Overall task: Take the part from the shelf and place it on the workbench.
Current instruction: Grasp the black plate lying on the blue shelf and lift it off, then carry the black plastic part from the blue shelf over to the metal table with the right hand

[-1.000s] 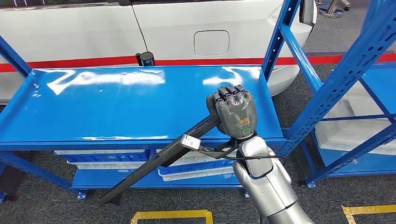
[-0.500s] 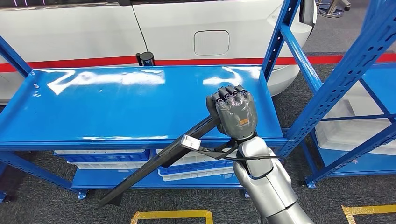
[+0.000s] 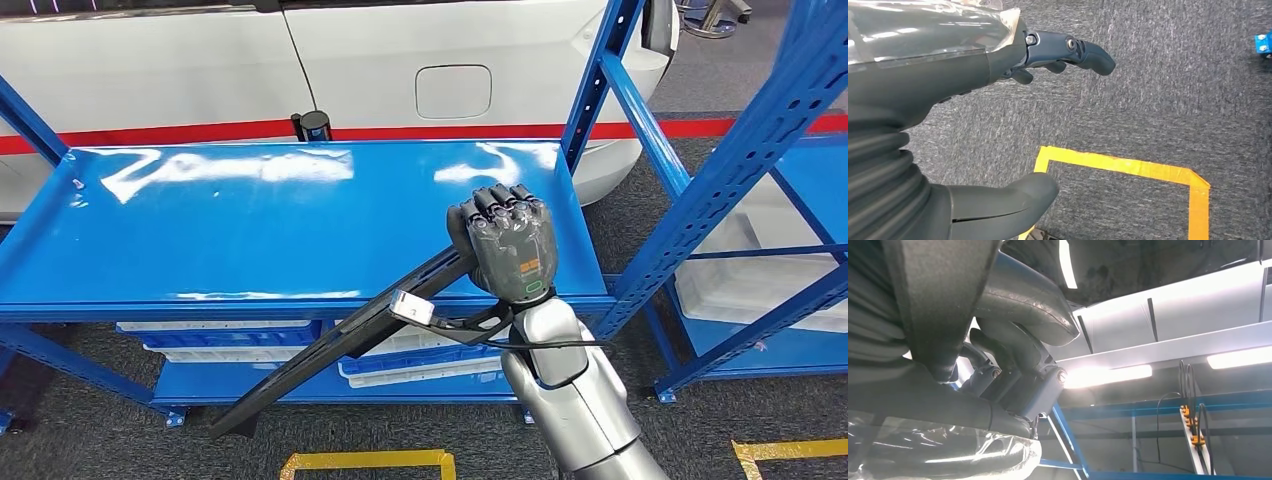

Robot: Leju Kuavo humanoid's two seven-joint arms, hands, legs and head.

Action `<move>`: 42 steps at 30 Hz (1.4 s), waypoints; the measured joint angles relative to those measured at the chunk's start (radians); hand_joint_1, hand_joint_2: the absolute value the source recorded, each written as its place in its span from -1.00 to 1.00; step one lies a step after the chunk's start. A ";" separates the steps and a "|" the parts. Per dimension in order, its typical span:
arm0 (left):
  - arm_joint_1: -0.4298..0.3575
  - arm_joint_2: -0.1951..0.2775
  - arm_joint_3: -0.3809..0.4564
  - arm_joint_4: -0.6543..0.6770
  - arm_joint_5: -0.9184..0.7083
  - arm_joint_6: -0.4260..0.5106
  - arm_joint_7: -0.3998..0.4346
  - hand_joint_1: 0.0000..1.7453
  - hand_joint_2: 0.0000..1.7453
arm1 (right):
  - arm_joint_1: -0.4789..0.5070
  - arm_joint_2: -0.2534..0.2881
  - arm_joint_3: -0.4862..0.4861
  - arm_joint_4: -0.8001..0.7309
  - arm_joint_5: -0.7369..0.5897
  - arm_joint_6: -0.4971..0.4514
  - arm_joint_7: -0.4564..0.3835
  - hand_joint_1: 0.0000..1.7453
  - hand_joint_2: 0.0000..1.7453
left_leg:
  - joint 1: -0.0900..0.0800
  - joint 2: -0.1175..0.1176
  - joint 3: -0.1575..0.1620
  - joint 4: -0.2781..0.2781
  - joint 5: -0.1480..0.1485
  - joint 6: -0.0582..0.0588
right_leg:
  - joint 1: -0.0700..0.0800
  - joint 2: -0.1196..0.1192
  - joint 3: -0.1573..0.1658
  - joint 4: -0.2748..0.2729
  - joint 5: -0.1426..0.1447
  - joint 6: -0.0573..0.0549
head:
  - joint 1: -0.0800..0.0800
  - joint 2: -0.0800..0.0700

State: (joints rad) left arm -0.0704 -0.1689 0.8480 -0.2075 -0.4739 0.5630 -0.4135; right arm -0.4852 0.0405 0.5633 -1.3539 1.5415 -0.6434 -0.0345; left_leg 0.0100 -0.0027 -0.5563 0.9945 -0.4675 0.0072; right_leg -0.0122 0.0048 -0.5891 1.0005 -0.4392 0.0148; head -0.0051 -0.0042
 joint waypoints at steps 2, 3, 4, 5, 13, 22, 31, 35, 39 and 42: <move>0.000 0.000 -0.001 0.000 -0.004 -0.016 0.019 -1.00 1.00 | 0.003 -0.004 -0.003 -0.005 -0.001 0.001 0.000 1.00 1.00 | 0.000 0.000 0.000 0.000 0.000 0.000 | 0.000 0.000 0.000 0.000 0.000 0.000 | 0.000 0.000; 0.000 0.001 -0.001 0.000 -0.006 -0.031 0.031 -1.00 1.00 | 0.005 -0.006 -0.005 -0.007 -0.003 0.002 0.000 1.00 1.00 | 0.000 0.000 0.000 0.001 0.000 0.000 | -0.001 0.000 0.000 0.000 0.000 0.000 | 0.000 0.000; 0.000 0.003 -0.001 0.000 -0.007 -0.048 0.046 -1.00 1.00 | 0.006 -0.009 -0.006 -0.008 -0.006 0.003 0.000 1.00 1.00 | 0.000 0.000 -0.001 0.003 -0.002 0.003 | -0.003 0.000 0.001 -0.001 0.001 0.002 | 0.000 0.000; 0.000 0.005 -0.001 0.000 -0.007 -0.064 0.060 -1.00 1.00 | 0.008 -0.011 -0.006 -0.009 -0.008 0.003 0.000 1.00 1.00 | -0.001 0.000 -0.002 0.006 -0.004 0.007 | -0.005 0.000 0.001 -0.002 0.002 0.003 | -0.001 0.000; -0.001 0.012 -0.003 0.000 -0.009 -0.107 0.117 -1.00 1.00 | 0.013 -0.025 -0.008 -0.017 -0.026 0.007 0.000 1.00 1.00 | 0.005 0.011 0.006 -0.036 0.037 0.043 | -0.007 -0.001 -0.072 0.166 -0.090 0.009 | 0.003 0.000; -0.001 0.015 -0.004 0.000 -0.011 -0.123 0.126 -1.00 1.00 | 0.027 -0.041 -0.008 -0.018 -0.029 0.013 0.000 1.00 1.00 | 0.015 0.007 -0.037 0.007 0.043 -0.004 | -0.016 0.006 0.046 0.022 -0.044 0.050 | 0.015 0.000; 0.000 0.016 -0.004 0.000 -0.021 -0.134 0.123 -1.00 1.00 | 0.041 -0.042 -0.007 -0.023 -0.030 0.014 0.000 1.00 1.00 | 0.026 0.002 -0.139 0.302 -0.148 -0.027 | -0.008 0.002 -0.033 0.023 0.009 -0.026 | -0.017 0.000; -0.003 0.017 -0.004 0.000 -0.024 -0.135 0.122 -1.00 1.00 | 0.046 -0.042 -0.009 -0.026 -0.030 0.014 0.001 1.00 1.00 | 0.016 0.002 0.017 0.105 -0.076 0.001 | 0.001 0.004 -0.061 0.023 0.038 -0.017 | -0.020 0.000; -0.006 0.020 -0.005 0.000 -0.028 -0.142 0.115 -1.00 1.00 | 0.051 -0.044 -0.013 -0.035 -0.027 0.013 0.007 1.00 1.00 | -0.002 0.003 0.066 0.006 -0.064 0.021 | -0.002 -0.003 -0.062 0.014 0.065 0.010 | -0.021 0.000; -0.006 0.020 -0.006 0.000 -0.030 -0.148 0.112 -1.00 1.00 | 0.063 -0.052 -0.021 -0.042 -0.019 0.011 0.014 1.00 1.00 | 0.001 0.009 0.044 -0.021 -0.021 0.039 | 0.000 -0.003 -0.089 0.066 0.008 0.010 | -0.015 0.000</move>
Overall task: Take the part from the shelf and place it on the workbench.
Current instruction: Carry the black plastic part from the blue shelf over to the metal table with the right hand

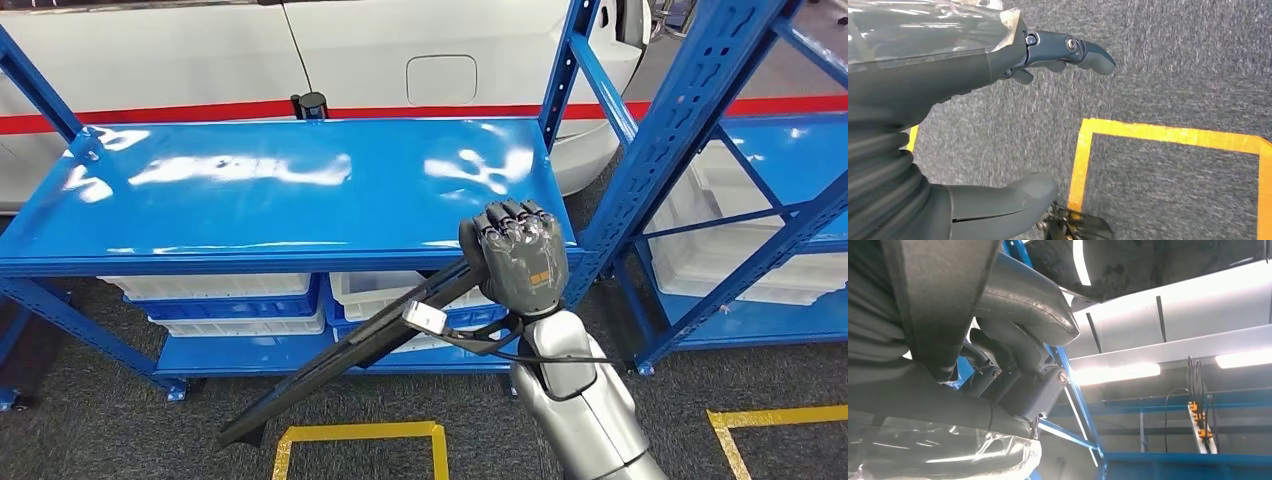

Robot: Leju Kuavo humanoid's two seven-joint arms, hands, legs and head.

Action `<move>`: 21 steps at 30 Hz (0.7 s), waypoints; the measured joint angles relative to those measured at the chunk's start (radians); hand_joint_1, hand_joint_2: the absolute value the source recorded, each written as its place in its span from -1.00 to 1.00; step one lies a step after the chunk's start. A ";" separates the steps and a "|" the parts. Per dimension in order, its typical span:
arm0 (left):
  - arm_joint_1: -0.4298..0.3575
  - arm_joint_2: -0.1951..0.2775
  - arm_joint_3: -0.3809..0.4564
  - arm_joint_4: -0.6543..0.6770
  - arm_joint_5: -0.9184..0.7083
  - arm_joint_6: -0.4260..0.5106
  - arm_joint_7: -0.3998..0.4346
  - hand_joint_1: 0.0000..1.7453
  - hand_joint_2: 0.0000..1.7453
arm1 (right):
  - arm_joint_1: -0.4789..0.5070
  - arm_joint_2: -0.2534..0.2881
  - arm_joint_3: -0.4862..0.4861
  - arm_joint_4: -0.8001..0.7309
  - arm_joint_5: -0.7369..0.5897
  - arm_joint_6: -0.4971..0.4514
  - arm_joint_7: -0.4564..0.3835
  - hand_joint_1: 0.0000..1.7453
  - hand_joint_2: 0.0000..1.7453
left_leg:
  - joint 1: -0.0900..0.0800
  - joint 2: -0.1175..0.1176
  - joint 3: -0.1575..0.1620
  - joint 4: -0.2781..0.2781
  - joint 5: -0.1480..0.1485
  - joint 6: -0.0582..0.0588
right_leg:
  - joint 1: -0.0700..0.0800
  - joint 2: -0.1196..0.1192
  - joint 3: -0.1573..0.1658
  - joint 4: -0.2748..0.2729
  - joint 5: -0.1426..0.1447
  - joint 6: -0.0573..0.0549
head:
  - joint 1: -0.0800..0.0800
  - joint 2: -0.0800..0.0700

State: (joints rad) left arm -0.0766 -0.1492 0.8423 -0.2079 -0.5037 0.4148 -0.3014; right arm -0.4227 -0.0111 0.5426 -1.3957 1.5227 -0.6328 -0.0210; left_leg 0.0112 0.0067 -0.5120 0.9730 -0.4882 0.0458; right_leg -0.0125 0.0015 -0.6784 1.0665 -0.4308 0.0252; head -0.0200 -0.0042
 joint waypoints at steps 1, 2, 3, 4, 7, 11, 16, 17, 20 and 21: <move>0.000 0.000 0.000 0.000 0.000 -0.002 -0.001 -1.00 1.00 | 0.004 -0.003 -0.002 -0.001 0.003 -0.001 0.001 1.00 1.00 | 0.000 0.002 -0.012 -0.002 0.012 0.003 | -0.001 0.000 -0.018 0.055 -0.046 -0.006 | 0.006 0.000; 0.000 0.000 -0.001 0.000 -0.001 -0.003 -0.001 -1.00 1.00 | 0.007 -0.006 -0.004 -0.002 0.006 -0.001 0.002 1.00 1.00 | -0.001 0.003 -0.025 -0.002 0.022 0.004 | -0.001 0.000 -0.035 0.119 -0.088 -0.009 | 0.010 0.000; 0.001 0.000 -0.002 0.000 -0.001 -0.004 -0.001 -1.00 1.00 | 0.012 -0.008 -0.005 -0.002 0.008 -0.001 0.003 1.00 1.00 | -0.001 0.005 -0.038 -0.001 0.032 0.003 | -0.001 0.000 -0.046 0.180 -0.115 -0.006 | 0.014 0.000; 0.001 -0.001 -0.002 0.000 -0.001 -0.004 -0.001 -1.00 1.00 | 0.017 -0.010 -0.005 -0.002 0.011 -0.001 0.003 1.00 1.00 | -0.001 0.006 -0.050 0.001 0.043 0.002 | -0.001 0.000 -0.046 0.219 -0.120 0.003 | 0.016 0.000; 0.001 -0.003 -0.007 0.000 -0.001 -0.005 -0.002 -1.00 1.00 | 0.024 -0.014 -0.006 -0.003 0.014 -0.002 0.003 1.00 1.00 | -0.001 0.008 -0.082 0.011 0.066 -0.006 | -0.005 -0.001 0.058 0.126 -0.071 0.032 | 0.021 0.000; 0.000 -0.004 -0.010 0.000 -0.004 -0.009 -0.004 -1.00 1.00 | 0.024 -0.013 -0.008 -0.006 0.024 -0.003 0.006 1.00 1.00 | -0.008 0.008 -0.110 0.031 0.083 -0.025 | 0.003 0.002 0.186 -0.072 -0.088 0.018 | 0.023 0.000; 0.001 -0.003 -0.013 0.000 -0.012 -0.016 -0.003 -1.00 1.00 | 0.029 -0.008 -0.009 -0.012 0.041 -0.004 0.014 1.00 1.00 | -0.001 0.001 -0.148 0.087 0.038 -0.048 | -0.010 0.000 0.157 -0.077 -0.064 -0.026 | 0.012 0.000; 0.001 -0.003 -0.013 0.000 -0.012 -0.017 -0.003 -1.00 1.00 | 0.030 -0.006 -0.009 -0.014 0.044 -0.004 0.015 1.00 1.00 | 0.001 -0.001 -0.171 0.144 -0.007 -0.054 | -0.010 -0.002 0.149 -0.077 -0.056 -0.035 | 0.009 0.000; 0.002 -0.003 -0.014 0.000 -0.015 -0.021 -0.003 -1.00 1.00 | 0.035 -0.004 -0.010 -0.016 0.046 -0.003 0.021 1.00 1.00 | 0.005 -0.004 -0.221 0.316 -0.092 -0.066 | -0.008 -0.003 0.121 -0.075 -0.034 -0.041 | 0.002 0.000; 0.002 -0.003 -0.015 0.000 -0.018 -0.024 -0.003 -1.00 1.00 | 0.039 -0.005 -0.010 -0.017 0.046 -0.002 0.026 1.00 1.00 | 0.006 -0.005 -0.209 0.318 -0.084 -0.066 | -0.008 -0.003 0.114 -0.075 -0.028 -0.038 | 0.001 0.000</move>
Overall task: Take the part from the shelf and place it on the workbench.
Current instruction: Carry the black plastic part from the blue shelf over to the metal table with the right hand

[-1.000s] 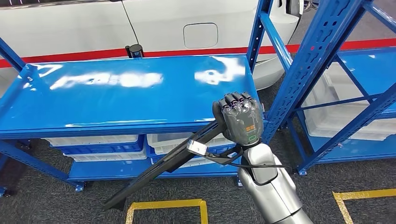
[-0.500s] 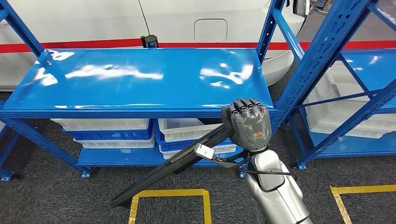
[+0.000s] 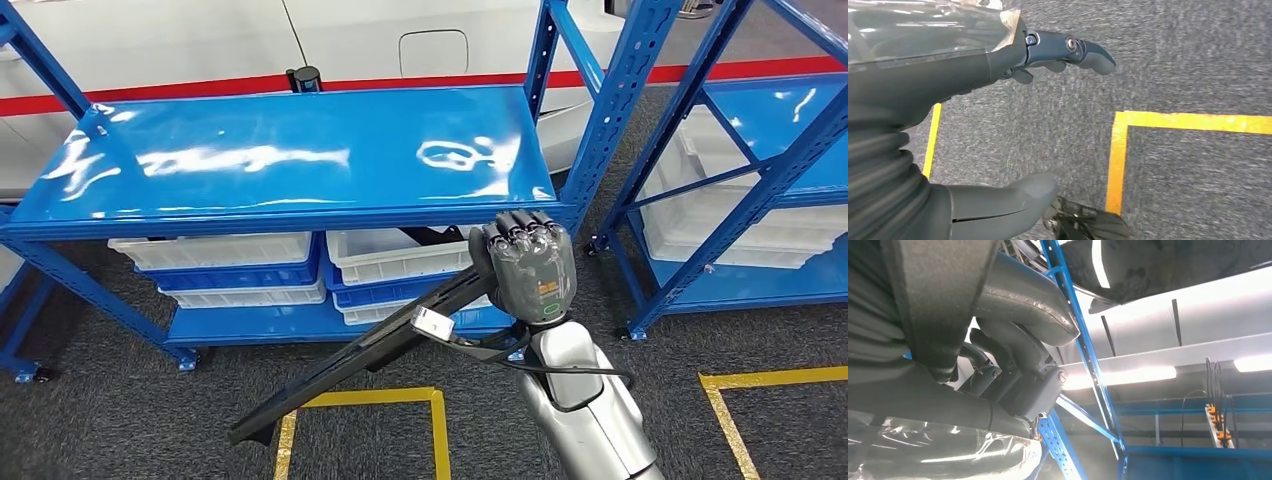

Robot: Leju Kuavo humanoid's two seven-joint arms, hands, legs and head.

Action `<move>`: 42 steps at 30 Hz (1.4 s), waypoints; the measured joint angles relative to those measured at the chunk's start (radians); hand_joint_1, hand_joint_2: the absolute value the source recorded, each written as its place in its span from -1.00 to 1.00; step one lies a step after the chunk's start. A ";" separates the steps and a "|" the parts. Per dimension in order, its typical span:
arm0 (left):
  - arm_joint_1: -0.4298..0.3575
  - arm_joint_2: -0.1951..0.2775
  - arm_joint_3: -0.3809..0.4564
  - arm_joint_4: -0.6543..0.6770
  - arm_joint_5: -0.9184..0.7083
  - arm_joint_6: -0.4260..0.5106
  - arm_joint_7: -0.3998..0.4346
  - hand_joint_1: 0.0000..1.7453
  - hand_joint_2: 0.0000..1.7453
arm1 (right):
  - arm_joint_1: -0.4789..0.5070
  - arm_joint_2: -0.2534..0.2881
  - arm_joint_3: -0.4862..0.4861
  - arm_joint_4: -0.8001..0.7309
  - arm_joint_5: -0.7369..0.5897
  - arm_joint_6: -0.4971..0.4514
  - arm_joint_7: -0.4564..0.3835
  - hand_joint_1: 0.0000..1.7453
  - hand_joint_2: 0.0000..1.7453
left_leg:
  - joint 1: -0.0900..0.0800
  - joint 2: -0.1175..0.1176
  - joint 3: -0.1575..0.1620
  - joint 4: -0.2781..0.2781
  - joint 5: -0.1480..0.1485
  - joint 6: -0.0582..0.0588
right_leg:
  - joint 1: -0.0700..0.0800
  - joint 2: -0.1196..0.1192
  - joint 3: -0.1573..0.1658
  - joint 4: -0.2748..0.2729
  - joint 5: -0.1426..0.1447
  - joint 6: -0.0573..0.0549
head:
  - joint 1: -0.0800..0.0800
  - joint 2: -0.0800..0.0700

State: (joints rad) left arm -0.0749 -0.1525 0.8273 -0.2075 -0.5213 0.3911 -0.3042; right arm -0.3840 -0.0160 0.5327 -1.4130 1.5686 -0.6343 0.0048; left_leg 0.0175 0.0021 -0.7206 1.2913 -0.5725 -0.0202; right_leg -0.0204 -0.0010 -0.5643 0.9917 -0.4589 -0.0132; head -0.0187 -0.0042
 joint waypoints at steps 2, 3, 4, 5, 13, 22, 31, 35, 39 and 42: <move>0.000 0.000 -0.002 0.000 -0.007 -0.008 -0.002 -1.00 1.00 | 0.006 -0.005 0.000 -0.006 0.000 0.003 0.015 1.00 1.00 | 0.002 0.000 0.081 -0.104 0.044 0.005 | 0.000 0.001 -0.009 0.001 0.010 0.006 | -0.002 0.000; -0.001 0.001 -0.004 0.000 -0.010 -0.013 -0.004 -1.00 1.00 | 0.008 -0.008 -0.001 -0.011 0.000 0.004 0.024 1.00 1.00 | 0.002 -0.002 0.135 -0.183 0.060 0.010 | 0.001 0.001 -0.013 0.001 0.014 0.010 | -0.004 0.000; -0.002 0.001 -0.006 0.000 -0.012 -0.017 -0.007 -1.00 1.00 | 0.009 -0.012 -0.001 -0.016 0.000 0.004 0.034 1.00 1.00 | 0.000 -0.003 0.175 -0.244 0.071 0.016 | 0.003 0.001 -0.014 0.001 0.019 0.016 | -0.004 0.000; -0.003 0.002 -0.008 0.000 -0.015 -0.021 -0.011 -1.00 1.00 | 0.010 -0.017 0.000 -0.021 0.000 0.004 0.043 1.00 1.00 | -0.003 -0.004 0.202 -0.287 0.076 0.023 | 0.005 0.000 -0.016 0.001 0.023 0.021 | -0.004 0.000; -0.007 0.006 -0.013 0.000 -0.022 -0.036 -0.029 -1.00 1.00 | 0.023 -0.057 0.015 -0.043 0.000 0.003 0.098 1.00 1.00 | -0.008 0.006 0.166 -0.318 0.127 0.075 | 0.008 0.000 -0.130 0.241 -0.097 0.033 | 0.015 0.000; -0.008 0.009 -0.013 0.000 -0.024 -0.044 -0.031 -1.00 1.00 | 0.034 -0.076 0.045 -0.059 0.000 0.004 0.115 1.00 1.00 | -0.017 0.006 0.122 -0.297 0.158 0.047 | 0.014 0.000 0.054 -0.016 -0.035 0.037 | 0.023 0.000; -0.008 0.015 -0.012 0.000 -0.024 -0.055 -0.040 -1.00 1.00 | 0.037 -0.090 0.084 -0.067 0.000 0.023 0.169 1.00 1.00 | 0.003 0.000 0.033 -0.043 0.013 0.003 | -0.001 -0.002 0.008 -0.011 0.007 0.008 | 0.001 0.000; -0.010 0.016 -0.012 0.000 -0.027 -0.058 -0.040 -1.00 1.00 | 0.039 -0.101 0.094 -0.079 0.001 0.026 0.182 1.00 1.00 | 0.003 -0.003 0.171 -0.271 0.089 0.016 | 0.004 -0.002 0.000 -0.005 0.015 0.021 | -0.002 0.000; -0.010 0.015 -0.012 0.000 -0.030 -0.059 -0.040 -1.00 1.00 | 0.038 -0.109 0.101 -0.090 0.001 0.026 0.187 1.00 1.00 | -0.005 -0.002 0.170 -0.296 0.107 0.048 | 0.007 -0.002 -0.015 -0.002 0.021 0.044 | 0.004 0.000; -0.011 0.013 -0.013 0.000 -0.035 -0.059 -0.040 -1.00 1.00 | 0.041 -0.124 0.103 -0.100 0.001 0.026 0.199 1.00 1.00 | -0.006 0.002 0.158 -0.305 0.125 0.072 | 0.006 0.000 -0.075 0.125 -0.054 0.037 | 0.014 0.000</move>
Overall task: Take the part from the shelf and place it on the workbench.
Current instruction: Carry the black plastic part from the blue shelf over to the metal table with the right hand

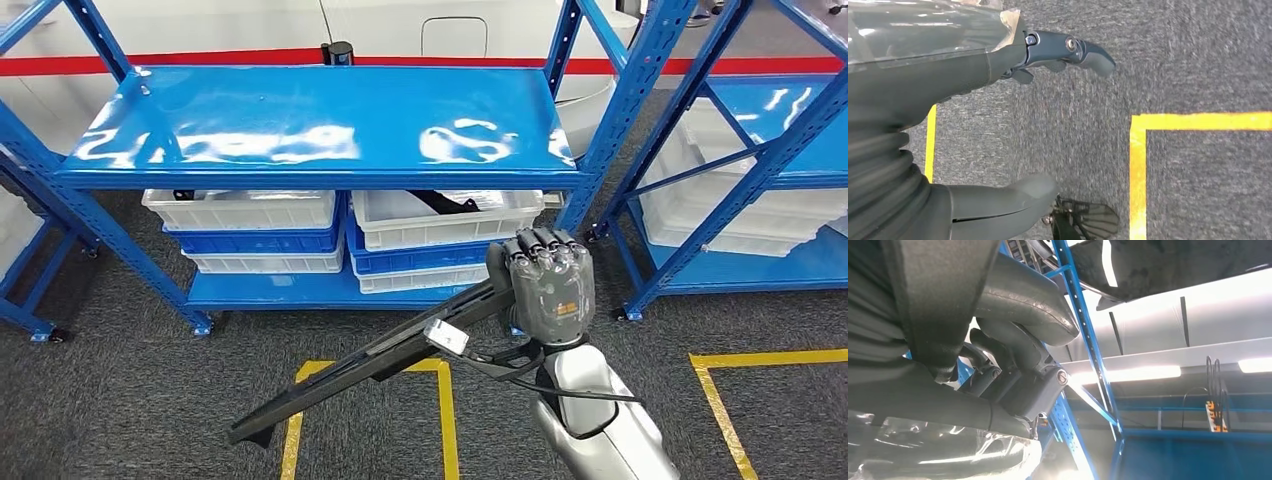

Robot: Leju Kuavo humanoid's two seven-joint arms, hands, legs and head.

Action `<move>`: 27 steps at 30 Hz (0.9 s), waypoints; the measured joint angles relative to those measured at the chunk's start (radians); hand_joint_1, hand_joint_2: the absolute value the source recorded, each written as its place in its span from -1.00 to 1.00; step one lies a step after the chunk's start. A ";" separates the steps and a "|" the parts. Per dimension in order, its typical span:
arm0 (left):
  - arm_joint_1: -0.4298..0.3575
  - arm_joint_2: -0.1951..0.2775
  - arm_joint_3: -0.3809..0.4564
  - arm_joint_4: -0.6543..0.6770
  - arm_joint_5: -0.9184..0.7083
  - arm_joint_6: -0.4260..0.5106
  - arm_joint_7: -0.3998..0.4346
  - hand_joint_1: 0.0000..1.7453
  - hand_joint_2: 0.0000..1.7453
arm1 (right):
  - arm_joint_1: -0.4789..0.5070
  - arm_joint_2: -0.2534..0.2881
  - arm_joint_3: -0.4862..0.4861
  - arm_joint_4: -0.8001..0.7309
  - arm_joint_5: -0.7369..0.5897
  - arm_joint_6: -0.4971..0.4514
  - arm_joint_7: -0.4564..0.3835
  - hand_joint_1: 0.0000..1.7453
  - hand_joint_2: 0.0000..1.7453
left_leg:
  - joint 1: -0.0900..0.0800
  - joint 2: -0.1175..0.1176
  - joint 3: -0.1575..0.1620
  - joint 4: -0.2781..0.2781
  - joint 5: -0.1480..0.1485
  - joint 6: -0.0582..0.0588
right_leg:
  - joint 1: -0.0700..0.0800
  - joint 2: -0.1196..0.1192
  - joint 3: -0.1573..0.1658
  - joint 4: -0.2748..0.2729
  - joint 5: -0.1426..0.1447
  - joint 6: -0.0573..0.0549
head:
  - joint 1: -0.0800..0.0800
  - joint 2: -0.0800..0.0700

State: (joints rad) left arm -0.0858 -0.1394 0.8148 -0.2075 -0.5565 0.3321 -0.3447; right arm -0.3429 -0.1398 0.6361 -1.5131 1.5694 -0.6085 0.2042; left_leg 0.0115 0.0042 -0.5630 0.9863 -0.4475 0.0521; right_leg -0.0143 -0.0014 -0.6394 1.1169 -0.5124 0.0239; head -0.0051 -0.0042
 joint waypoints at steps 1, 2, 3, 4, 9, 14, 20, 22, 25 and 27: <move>0.000 0.000 0.000 0.000 0.000 0.000 -0.001 -1.00 1.00 | 0.005 -0.005 0.000 -0.004 0.000 0.000 0.004 1.00 1.00 | -0.002 0.000 -0.007 0.000 0.004 0.004 | 0.000 0.000 -0.031 0.075 -0.035 -0.004 | 0.003 0.000; 0.000 0.001 0.000 0.000 -0.001 0.000 -0.003 -1.00 1.00 | 0.012 -0.011 0.000 -0.007 0.000 0.000 0.006 1.00 1.00 | -0.003 0.000 -0.012 0.001 0.008 0.006 | 0.000 0.000 -0.056 0.138 -0.060 -0.004 | 0.005 0.000; 0.000 0.001 0.000 0.000 -0.001 -0.001 -0.006 -1.00 1.00 | 0.022 -0.015 -0.002 -0.011 0.000 -0.001 0.006 1.00 1.00 | -0.005 -0.001 -0.018 0.001 0.012 0.006 | -0.001 0.000 -0.063 0.168 -0.070 0.000 | 0.006 0.000; 0.001 0.001 0.000 0.000 -0.002 -0.003 -0.009 -1.00 1.00 | 0.032 -0.020 -0.004 -0.015 0.000 -0.002 0.005 1.00 1.00 | -0.006 -0.002 -0.021 0.001 0.015 0.006 | -0.001 0.000 -0.050 0.158 -0.065 0.007 | 0.008 0.000; 0.000 0.002 0.000 0.000 -0.019 -0.009 -0.017 -1.00 1.00 | 0.051 -0.035 -0.028 -0.031 0.000 -0.014 -0.002 1.00 1.00 | -0.014 -0.002 -0.029 0.011 0.021 -0.009 | 0.006 0.000 0.120 -0.134 0.020 0.010 | 0.010 0.000; 0.000 0.008 -0.005 0.000 -0.039 -0.013 -0.012 -1.00 1.00 | 0.080 -0.044 -0.065 -0.056 0.000 -0.023 -0.012 1.00 1.00 | -0.007 -0.005 -0.057 0.065 -0.020 -0.036 | -0.006 -0.001 0.117 -0.145 0.039 -0.022 | 0.002 0.000; -0.002 0.014 -0.013 0.000 -0.057 -0.017 0.000 -1.00 1.00 | 0.129 -0.049 -0.112 -0.091 0.000 -0.021 -0.041 1.00 1.00 | 0.011 -0.006 -0.117 0.261 -0.107 -0.061 | -0.010 -0.003 0.102 -0.136 0.047 -0.027 | -0.010 0.000; -0.004 0.016 -0.014 0.000 -0.061 -0.018 0.001 -1.00 1.00 | 0.139 -0.050 -0.125 -0.100 0.000 -0.021 -0.046 1.00 1.00 | 0.016 -0.006 -0.039 0.120 -0.048 -0.062 | -0.009 -0.001 0.101 -0.131 0.047 -0.024 | -0.012 0.000; -0.008 0.017 -0.015 0.000 -0.063 -0.018 0.001 -1.00 1.00 | 0.145 -0.051 -0.140 -0.113 0.000 -0.022 -0.050 1.00 1.00 | 0.009 -0.010 0.001 0.027 -0.025 -0.051 | -0.001 0.001 0.089 -0.128 0.051 -0.005 | -0.012 0.000; -0.009 0.016 -0.015 0.000 -0.064 -0.019 0.002 -1.00 1.00 | 0.149 -0.052 -0.147 -0.119 0.000 -0.023 -0.056 1.00 1.00 | 0.005 -0.009 -0.005 0.022 -0.016 -0.033 | 0.000 0.001 0.082 -0.129 0.055 0.009 | -0.008 0.000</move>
State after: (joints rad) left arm -0.0949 -0.1230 0.8000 -0.2079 -0.6204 0.3136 -0.3430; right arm -0.1944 -0.1917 0.4893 -1.6325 1.5694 -0.6311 0.1485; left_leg 0.0163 -0.0044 -0.5681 1.0085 -0.4636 0.0190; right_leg -0.0147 -0.0003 -0.5578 0.9882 -0.4576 0.0329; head -0.0135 -0.0042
